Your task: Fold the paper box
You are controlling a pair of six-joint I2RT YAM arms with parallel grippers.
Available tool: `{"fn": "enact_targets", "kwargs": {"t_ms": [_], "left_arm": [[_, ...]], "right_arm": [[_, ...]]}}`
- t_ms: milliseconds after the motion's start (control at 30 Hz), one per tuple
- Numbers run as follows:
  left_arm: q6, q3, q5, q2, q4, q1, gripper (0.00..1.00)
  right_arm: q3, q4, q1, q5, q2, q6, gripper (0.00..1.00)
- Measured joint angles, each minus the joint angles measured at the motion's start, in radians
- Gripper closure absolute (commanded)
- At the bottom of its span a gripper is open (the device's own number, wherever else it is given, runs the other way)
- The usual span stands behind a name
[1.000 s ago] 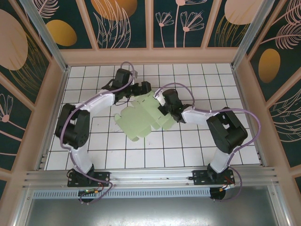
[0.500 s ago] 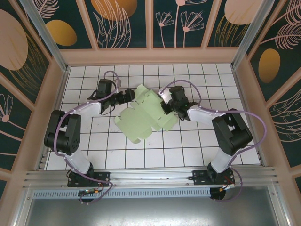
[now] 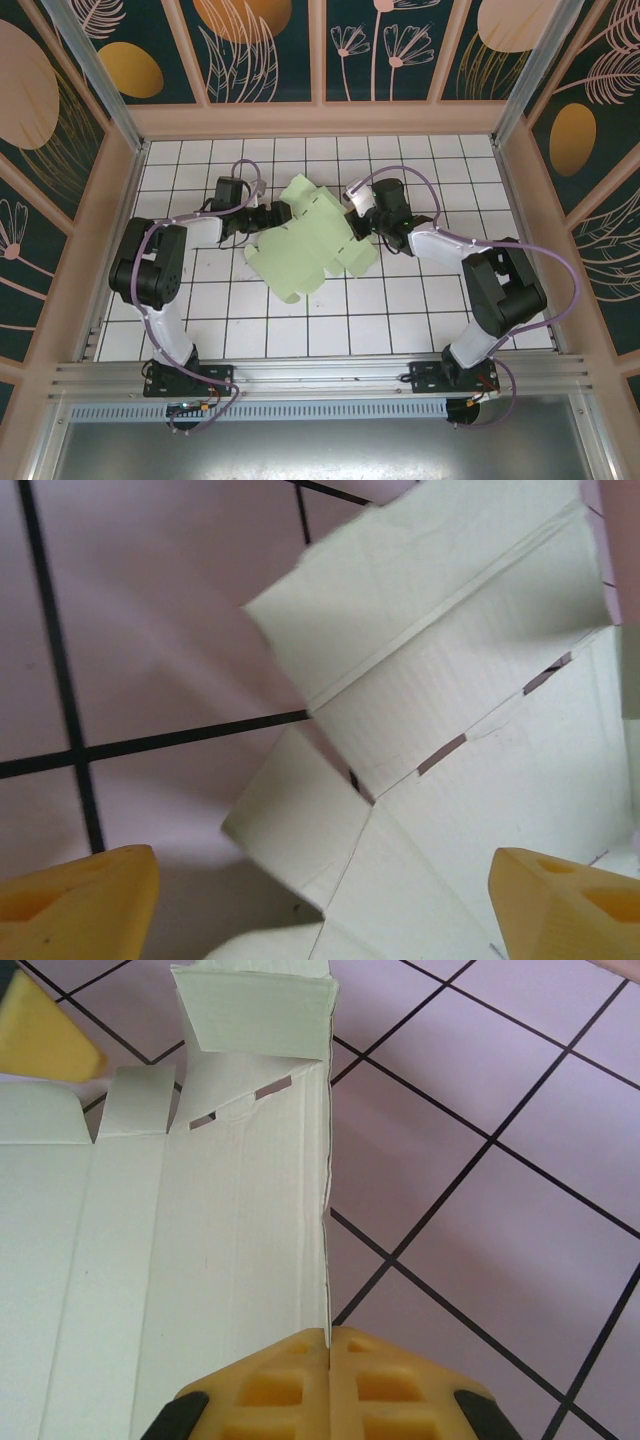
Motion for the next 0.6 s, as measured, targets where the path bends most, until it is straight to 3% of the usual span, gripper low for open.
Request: {"fn": "enact_targets", "kwargs": {"t_ms": [200, 600], "left_arm": [[-0.024, 0.0, 0.059, 0.042, 0.045, 0.0, 0.28], [-0.031, -0.034, 0.139, 0.036, 0.103, 0.0, 0.25]], "right_arm": [[0.0, -0.001, 0.0, -0.018, 0.0, 0.002, 1.0], [0.016, -0.028, 0.008, -0.017, 0.022, 0.002, 1.0]]}}
